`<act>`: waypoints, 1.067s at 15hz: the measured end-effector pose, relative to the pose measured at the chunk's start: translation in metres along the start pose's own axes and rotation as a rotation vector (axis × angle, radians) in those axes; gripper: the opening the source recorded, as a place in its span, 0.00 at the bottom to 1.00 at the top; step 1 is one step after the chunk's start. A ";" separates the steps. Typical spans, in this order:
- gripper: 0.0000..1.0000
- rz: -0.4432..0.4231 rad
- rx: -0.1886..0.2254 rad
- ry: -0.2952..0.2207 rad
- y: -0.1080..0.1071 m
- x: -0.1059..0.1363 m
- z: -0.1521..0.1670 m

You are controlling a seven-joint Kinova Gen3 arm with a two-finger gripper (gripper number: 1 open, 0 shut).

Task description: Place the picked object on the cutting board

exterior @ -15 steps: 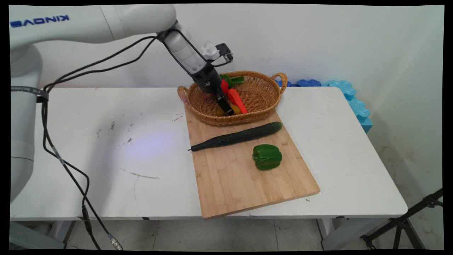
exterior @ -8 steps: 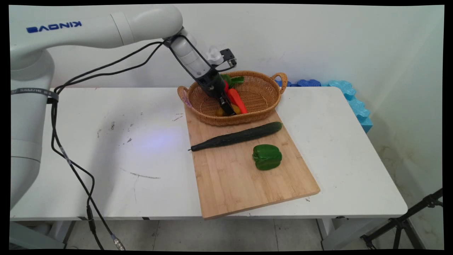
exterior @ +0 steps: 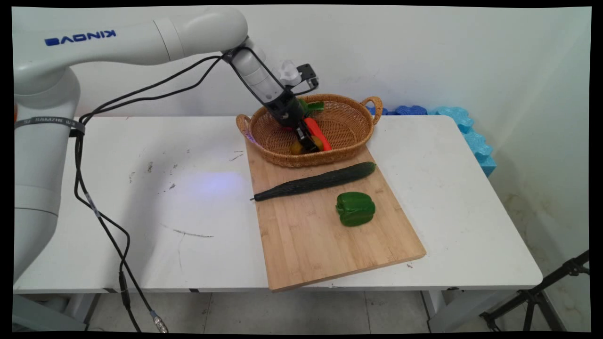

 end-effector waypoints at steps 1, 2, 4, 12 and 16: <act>0.00 0.003 0.003 0.006 0.000 0.002 -0.003; 0.00 0.006 0.007 0.016 0.001 0.005 -0.008; 0.00 0.010 0.014 0.033 0.005 0.010 -0.022; 0.00 -0.026 -0.009 0.131 0.070 0.014 -0.133; 0.00 -0.039 -0.042 0.149 0.114 -0.003 -0.162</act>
